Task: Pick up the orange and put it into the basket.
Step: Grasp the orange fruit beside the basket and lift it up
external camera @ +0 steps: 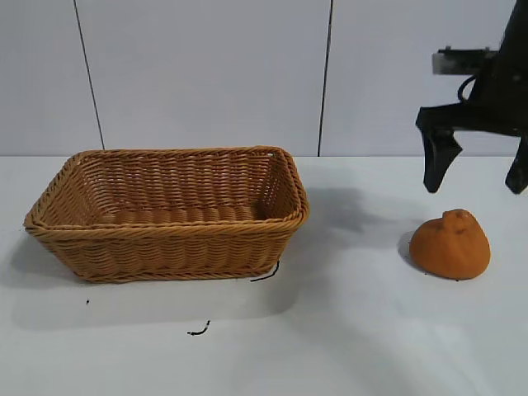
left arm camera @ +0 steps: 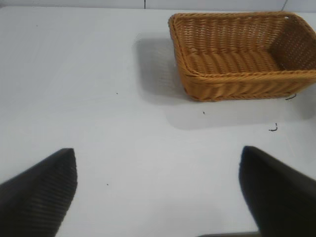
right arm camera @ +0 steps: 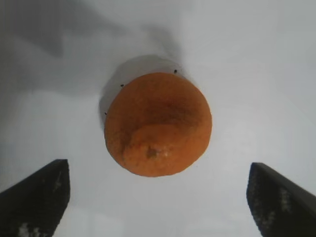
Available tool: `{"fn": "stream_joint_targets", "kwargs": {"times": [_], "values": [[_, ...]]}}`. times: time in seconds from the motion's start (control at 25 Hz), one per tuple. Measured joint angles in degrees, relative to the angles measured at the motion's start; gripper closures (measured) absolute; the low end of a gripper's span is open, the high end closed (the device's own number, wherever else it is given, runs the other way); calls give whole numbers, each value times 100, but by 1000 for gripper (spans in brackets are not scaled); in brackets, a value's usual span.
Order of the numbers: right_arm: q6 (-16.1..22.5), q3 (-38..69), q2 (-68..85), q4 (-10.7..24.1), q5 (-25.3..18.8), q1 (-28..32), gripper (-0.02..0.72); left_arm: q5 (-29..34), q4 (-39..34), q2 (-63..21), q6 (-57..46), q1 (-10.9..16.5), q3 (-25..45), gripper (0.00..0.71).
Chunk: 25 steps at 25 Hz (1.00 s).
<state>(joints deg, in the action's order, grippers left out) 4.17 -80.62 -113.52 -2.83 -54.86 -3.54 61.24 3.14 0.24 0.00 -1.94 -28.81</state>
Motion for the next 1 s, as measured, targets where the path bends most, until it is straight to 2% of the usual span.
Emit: {"fn": "stream_joint_targets", "kwargs": {"times": [0.24,0.4,0.44,0.52,0.64,0.68,0.8,1.0], "values": [[22,0,-650,-31,374,0,8,0,0,0,0,0,0,71],[88,0,-833,-31,458,0,13,0,0,0,0,0,0,71],[88,0,-841,-31,477,0,42,0,0,0,0,0,0,71],[88,0,-841,-31,489,0,162,0,0,0,0,0,0,71],[88,-11,-769,-31,456,0,433,0,0,0,0,0,0,71],[83,-11,-706,-31,450,0,480,0,0,0,0,0,0,71],[-23,-124,-430,-31,303,0,542,0,0,0,0,0,0,71],[-81,-875,89,-31,-219,0,553,0,0,0,0,0,0,71]]}}
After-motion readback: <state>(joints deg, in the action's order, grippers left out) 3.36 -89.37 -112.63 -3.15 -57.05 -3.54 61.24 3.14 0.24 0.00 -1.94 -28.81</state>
